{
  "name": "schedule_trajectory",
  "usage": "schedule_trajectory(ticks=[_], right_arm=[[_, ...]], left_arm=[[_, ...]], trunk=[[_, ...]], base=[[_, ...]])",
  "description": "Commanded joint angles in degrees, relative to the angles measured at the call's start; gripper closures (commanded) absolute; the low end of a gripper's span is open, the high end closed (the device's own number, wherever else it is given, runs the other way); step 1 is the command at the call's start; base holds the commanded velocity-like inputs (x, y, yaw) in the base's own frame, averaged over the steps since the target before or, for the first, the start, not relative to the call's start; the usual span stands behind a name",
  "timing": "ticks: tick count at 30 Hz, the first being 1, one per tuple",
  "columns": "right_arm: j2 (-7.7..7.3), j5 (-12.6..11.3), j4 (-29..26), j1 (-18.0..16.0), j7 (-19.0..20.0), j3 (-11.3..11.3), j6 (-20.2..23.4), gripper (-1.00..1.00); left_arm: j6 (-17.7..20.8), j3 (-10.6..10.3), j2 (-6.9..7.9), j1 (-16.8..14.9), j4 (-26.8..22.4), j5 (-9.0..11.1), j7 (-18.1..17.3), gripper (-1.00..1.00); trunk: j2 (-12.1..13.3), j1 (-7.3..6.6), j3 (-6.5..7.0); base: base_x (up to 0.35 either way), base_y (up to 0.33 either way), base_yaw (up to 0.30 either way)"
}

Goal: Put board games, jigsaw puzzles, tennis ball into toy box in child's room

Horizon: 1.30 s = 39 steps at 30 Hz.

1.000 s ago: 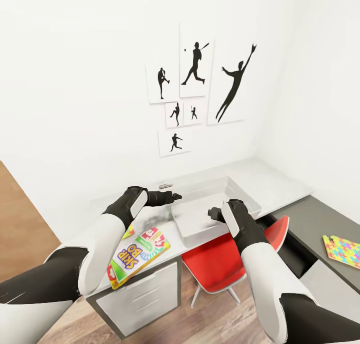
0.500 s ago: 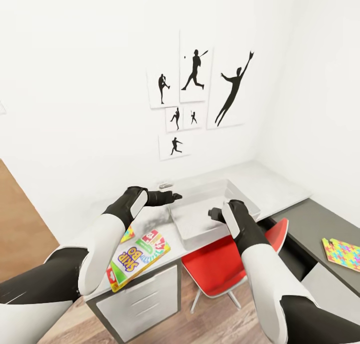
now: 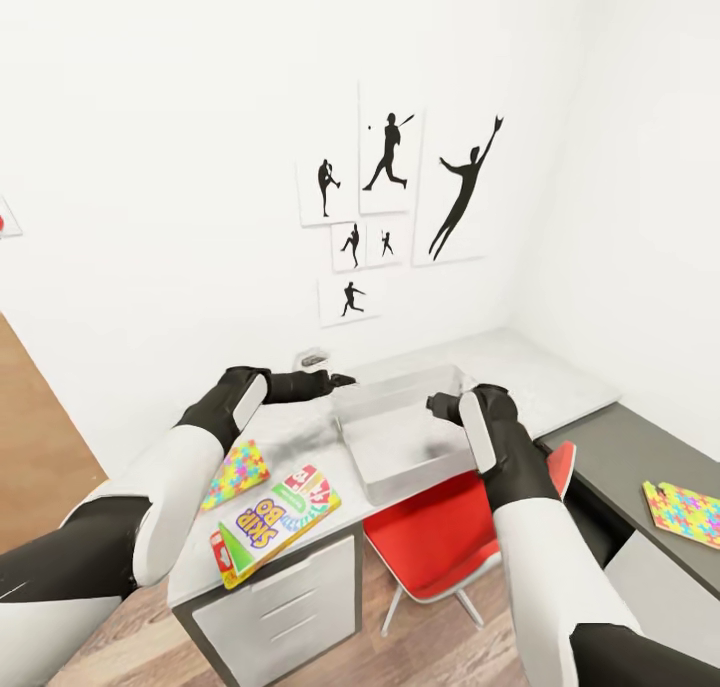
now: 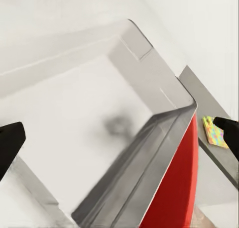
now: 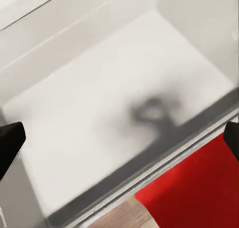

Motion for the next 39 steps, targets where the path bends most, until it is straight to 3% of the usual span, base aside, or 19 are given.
schedule_trajectory(ticks=[1,8,9,12,13,15,22,23,24,28,32,33,39], right_arm=[[0.04,-0.6,-2.3,0.8,-0.3,-0.1,1.3,-1.00],[0.04,-0.6,-11.2,4.7,3.9,-0.2,4.5,-1.00],[0.04,-0.6,-14.7,6.2,5.9,-0.2,5.3,-1.00],[0.04,-0.6,-20.4,8.9,9.1,-0.2,6.5,-1.00],[0.04,-0.6,-23.7,10.8,11.1,-0.3,7.3,-1.00],[0.04,-0.5,-26.4,12.7,13.0,-0.4,8.0,-1.00],[0.04,-0.5,-30.3,17.9,19.9,-1.0,8.9,-1.00],[0.04,-0.5,-30.7,19.2,22.4,-1.6,8.9,-1.00],[0.04,-0.5,-30.9,19.8,23.8,-2.0,8.9,-1.00],[-0.36,-0.6,-31.2,22.2,31.2,-5.1,8.8,-1.00],[-1.41,-0.6,-31.3,24.2,42.2,-9.7,8.7,-1.00],[-1.67,-0.6,-31.4,25.2,48.7,-12.3,8.6,-1.00],[-2.30,-0.4,-31.4,29.4,70.0,-19.7,7.1,-1.00]], left_arm=[[1.1,0.3,2.13,0.0,-0.1,0.2,-3.2,-1.00],[1.8,0.4,10.04,0.8,-0.3,0.2,-15.5,-1.00],[1.9,0.4,12.43,1.4,-0.3,0.2,-19.0,-1.00],[1.8,0.5,16.16,2.7,-0.3,0.3,-24.2,-1.00],[1.8,0.5,18.85,3.8,-0.3,0.3,-27.6,-1.00],[1.7,0.6,21.58,4.8,-0.2,0.3,-30.9,-1.00],[1.7,0.7,30.81,8.0,0.1,0.4,-42.5,-1.00],[1.8,0.7,33.14,8.7,0.3,0.6,-46.0,-1.00],[1.8,0.7,34.17,9.1,0.4,0.7,-47.7,-1.00],[1.9,0.7,37.22,10.5,1.2,1.0,-53.9,-1.00],[1.4,0.7,38.64,12.0,3.3,1.1,-56.5,-1.00],[0.8,0.8,38.98,12.5,4.6,1.2,-56.5,-1.00],[-3.6,0.9,39.38,13.2,9.4,1.4,-56.5,-1.00]], trunk=[[-0.1,0.04,-0.04],[-0.1,0.04,0.63],[-0.1,0.04,0.72],[-0.1,0.04,1.00],[-0.1,0.04,1.10],[-0.1,0.04,1.29],[-0.1,0.04,1.95],[-0.1,0.04,2.04],[-0.1,0.04,2.14],[-0.1,0.04,2.51],[-0.1,0.04,2.89],[-0.1,0.04,2.99],[-0.1,0.04,3.55]], base=[[0.000,0.000,0.000],[0.000,0.000,0.000],[0.000,0.000,0.000],[0.000,0.000,0.000],[0.000,0.000,0.000],[0.000,0.000,0.000],[0.000,0.000,0.000],[0.000,0.000,0.000],[0.000,0.000,0.000],[0.000,0.000,0.000],[0.000,0.000,0.000],[0.000,0.000,0.000],[0.000,0.000,0.000]])
